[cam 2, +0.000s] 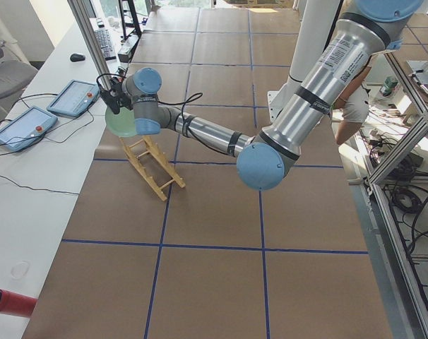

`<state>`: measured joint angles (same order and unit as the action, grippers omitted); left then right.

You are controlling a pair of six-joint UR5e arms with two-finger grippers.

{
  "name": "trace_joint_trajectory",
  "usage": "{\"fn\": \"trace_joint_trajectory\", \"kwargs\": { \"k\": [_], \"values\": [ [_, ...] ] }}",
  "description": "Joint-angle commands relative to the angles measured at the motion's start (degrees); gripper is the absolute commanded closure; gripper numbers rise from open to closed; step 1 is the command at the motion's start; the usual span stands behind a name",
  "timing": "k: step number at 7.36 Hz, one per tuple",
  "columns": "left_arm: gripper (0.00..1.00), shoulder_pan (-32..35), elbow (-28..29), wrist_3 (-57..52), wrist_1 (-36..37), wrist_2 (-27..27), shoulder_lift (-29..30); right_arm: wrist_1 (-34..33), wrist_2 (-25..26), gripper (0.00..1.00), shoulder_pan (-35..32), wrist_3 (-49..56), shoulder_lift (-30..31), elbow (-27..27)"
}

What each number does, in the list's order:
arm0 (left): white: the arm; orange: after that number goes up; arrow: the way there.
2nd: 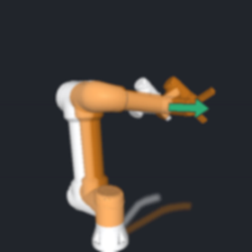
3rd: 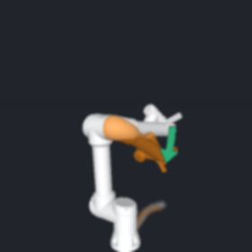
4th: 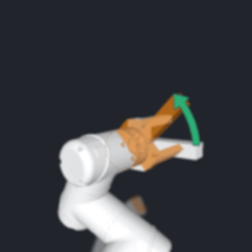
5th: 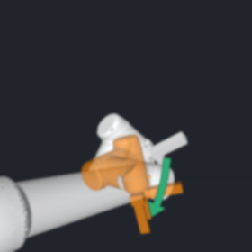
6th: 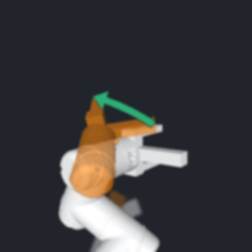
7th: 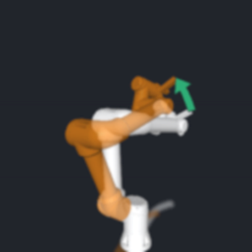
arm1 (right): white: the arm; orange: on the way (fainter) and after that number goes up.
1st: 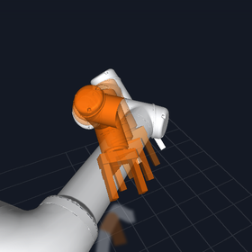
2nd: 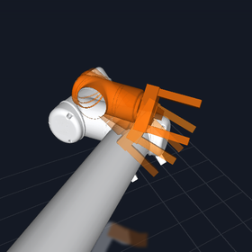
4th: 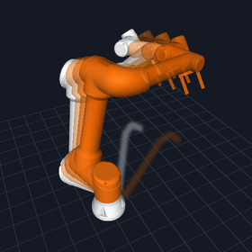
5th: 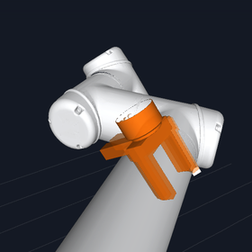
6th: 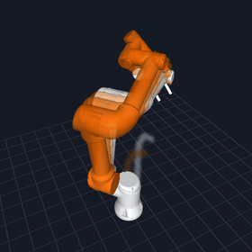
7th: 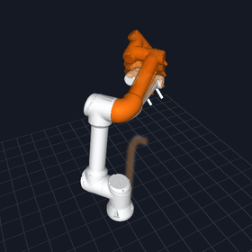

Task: Place plate on table
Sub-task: 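Close the left gripper on the plate rim and lift it from the rack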

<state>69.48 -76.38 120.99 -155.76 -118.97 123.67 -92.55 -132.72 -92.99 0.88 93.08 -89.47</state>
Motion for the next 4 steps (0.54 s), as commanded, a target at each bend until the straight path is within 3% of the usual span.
{"fn": "trace_joint_trajectory", "kwargs": {
  "k": [1, 3, 4],
  "values": [
    [1.00, 0.22, -5.60, 1.10, 7.00, -4.92, 1.65, 0.00, 0.00, 0.00, 0.00, 0.00, 0.00, 0.00],
    [1.00, -3.27, -12.87, -3.27, 21.82, -9.69, 2.81, 0.00, 0.00, 0.00, 0.00, 0.00, 0.00, 0.00],
    [1.00, -8.35, -17.96, -8.18, 34.61, -9.09, 2.89, 0.00, 0.00, 0.00, 0.00, 0.00, 0.00, 0.00]
  ]
}}
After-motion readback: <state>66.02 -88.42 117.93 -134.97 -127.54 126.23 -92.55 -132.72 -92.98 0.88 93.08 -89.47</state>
